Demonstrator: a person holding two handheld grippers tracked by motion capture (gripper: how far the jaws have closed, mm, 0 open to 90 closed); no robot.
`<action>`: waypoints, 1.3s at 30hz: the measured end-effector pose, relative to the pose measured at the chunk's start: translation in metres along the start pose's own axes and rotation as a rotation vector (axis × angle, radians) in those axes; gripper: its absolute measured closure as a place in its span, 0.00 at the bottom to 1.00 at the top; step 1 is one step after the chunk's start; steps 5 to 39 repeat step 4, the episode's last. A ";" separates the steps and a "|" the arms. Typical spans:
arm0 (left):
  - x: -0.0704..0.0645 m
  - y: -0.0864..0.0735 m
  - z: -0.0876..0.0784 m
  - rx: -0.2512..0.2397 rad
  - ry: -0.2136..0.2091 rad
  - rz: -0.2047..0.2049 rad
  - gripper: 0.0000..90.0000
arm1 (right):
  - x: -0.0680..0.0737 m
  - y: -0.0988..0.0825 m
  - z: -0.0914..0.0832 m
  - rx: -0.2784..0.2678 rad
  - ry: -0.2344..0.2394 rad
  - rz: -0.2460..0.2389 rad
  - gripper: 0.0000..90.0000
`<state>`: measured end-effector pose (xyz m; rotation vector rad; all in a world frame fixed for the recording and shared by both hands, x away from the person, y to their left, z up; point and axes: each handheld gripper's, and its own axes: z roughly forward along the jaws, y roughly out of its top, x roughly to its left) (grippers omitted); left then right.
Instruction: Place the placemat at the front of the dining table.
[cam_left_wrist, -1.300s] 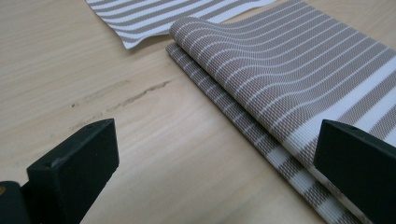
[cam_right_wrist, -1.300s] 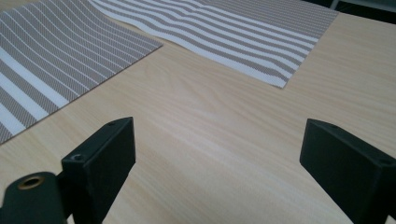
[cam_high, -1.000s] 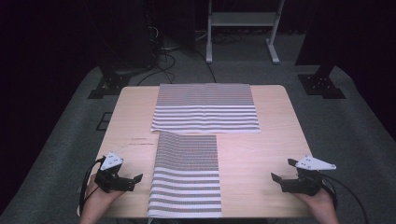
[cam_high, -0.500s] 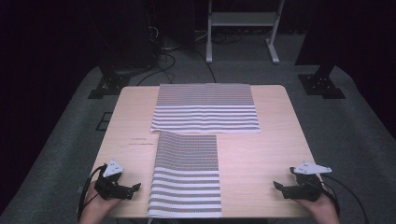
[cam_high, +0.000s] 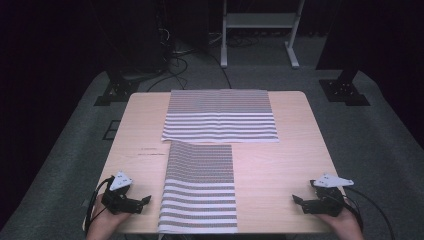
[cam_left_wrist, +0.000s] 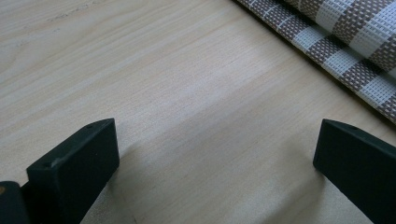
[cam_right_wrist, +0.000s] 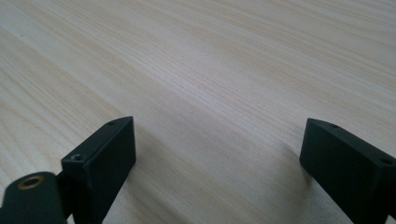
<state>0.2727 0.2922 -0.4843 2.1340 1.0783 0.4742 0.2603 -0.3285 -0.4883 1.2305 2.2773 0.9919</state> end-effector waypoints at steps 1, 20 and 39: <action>0.000 0.000 0.000 0.000 0.000 0.000 0.00 | 0.000 0.000 0.000 0.000 0.000 0.000 0.10; 0.000 0.000 0.000 0.000 0.002 -0.002 0.00 | 0.000 0.000 0.000 0.000 -0.002 0.002 0.11; 0.000 0.000 0.000 0.000 0.002 -0.002 0.00 | 0.000 0.000 0.000 0.000 -0.002 0.002 0.11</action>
